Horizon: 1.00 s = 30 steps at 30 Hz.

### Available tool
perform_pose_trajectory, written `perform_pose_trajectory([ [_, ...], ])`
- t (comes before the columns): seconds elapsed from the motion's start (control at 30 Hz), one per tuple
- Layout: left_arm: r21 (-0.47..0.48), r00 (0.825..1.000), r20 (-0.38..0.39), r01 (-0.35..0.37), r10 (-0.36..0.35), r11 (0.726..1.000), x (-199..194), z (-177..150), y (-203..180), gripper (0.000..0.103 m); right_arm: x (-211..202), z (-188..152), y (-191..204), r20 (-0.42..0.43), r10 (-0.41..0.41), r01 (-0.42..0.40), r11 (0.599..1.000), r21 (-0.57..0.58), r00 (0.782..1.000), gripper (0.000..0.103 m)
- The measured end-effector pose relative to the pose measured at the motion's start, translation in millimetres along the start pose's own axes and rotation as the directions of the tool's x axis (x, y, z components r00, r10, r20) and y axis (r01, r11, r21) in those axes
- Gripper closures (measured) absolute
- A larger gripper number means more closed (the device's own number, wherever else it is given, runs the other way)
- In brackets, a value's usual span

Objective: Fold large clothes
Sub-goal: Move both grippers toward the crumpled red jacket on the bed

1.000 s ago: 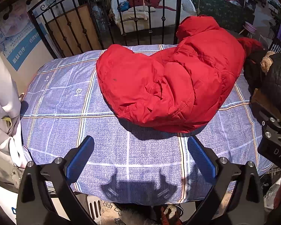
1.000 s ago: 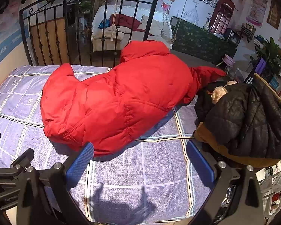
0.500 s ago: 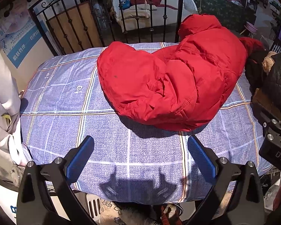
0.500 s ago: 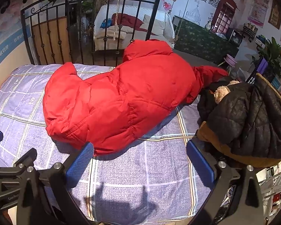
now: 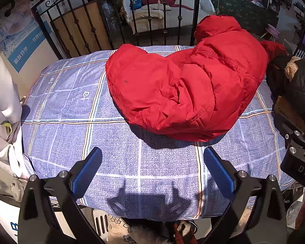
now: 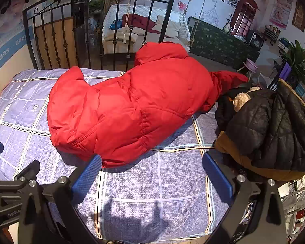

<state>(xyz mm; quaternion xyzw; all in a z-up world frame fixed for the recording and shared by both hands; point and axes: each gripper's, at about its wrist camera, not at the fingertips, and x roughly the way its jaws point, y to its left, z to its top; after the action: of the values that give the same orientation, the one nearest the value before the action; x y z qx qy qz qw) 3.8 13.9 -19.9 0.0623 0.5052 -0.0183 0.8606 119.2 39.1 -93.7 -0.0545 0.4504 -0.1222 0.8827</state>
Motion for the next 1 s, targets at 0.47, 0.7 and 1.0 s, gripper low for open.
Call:
perform_pose_trajectory([
  [0.47,0.000,1.000,-0.007,0.006,-0.006,1.000,2,-1,0,0.004,0,0,0,0.000,0.002,-0.002,1.000,0.002,1.000,0.006],
  [0.7,0.000,1.000,-0.009,0.011,-0.011,1.000,6,0,0,0.004,0,-1,3,0.008,0.009,-0.009,1.000,0.004,1.000,0.006],
  [1.0,-0.005,1.000,-0.009,0.013,-0.013,1.000,10,3,2,0.004,3,2,5,0.010,0.015,-0.016,1.000,0.013,1.000,0.006],
])
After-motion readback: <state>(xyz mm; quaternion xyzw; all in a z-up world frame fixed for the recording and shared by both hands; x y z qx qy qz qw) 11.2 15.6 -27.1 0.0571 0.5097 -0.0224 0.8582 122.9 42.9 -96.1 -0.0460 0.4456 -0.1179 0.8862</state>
